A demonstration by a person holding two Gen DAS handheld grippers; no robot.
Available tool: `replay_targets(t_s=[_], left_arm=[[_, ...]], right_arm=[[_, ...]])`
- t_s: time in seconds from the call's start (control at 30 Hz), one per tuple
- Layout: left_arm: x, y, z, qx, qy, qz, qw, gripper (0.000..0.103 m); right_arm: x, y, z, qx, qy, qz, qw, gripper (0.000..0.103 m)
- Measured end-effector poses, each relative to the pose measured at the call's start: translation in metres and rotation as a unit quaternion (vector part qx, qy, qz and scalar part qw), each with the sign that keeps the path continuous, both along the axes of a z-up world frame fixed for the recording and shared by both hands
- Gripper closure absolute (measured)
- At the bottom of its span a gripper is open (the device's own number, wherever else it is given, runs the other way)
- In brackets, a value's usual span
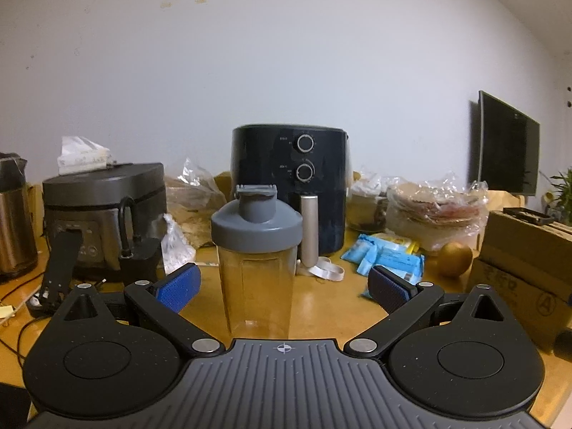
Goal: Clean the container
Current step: 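Close the left gripper around the shaker bottle's grey lid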
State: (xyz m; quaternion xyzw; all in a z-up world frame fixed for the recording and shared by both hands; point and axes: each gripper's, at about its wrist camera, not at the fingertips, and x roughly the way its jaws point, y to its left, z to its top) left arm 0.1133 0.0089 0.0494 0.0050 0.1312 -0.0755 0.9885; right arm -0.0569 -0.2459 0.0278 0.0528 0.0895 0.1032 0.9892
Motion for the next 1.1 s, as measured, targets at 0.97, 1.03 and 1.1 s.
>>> replay_targets(t_s=[0.97, 1.03, 1.1], left_arm=[[0.054, 0.014, -0.026, -0.035, -0.006, -0.016, 0.9992, 0.0], [0.054, 0.016, -0.029, -0.042, -0.026, -0.013, 0.9987, 0.0], [0.055, 0.016, -0.029, -0.036, -0.035, -0.012, 0.9986, 0.0]], right_arm=[[0.001, -0.005, -0.002, 0.007, 0.005, 0.006, 1.0, 0.0], [0.002, -0.006, -0.003, 0.007, 0.007, 0.007, 1.0, 0.0], [0.003, -0.006, -0.004, 0.007, 0.008, 0.007, 1.0, 0.0]])
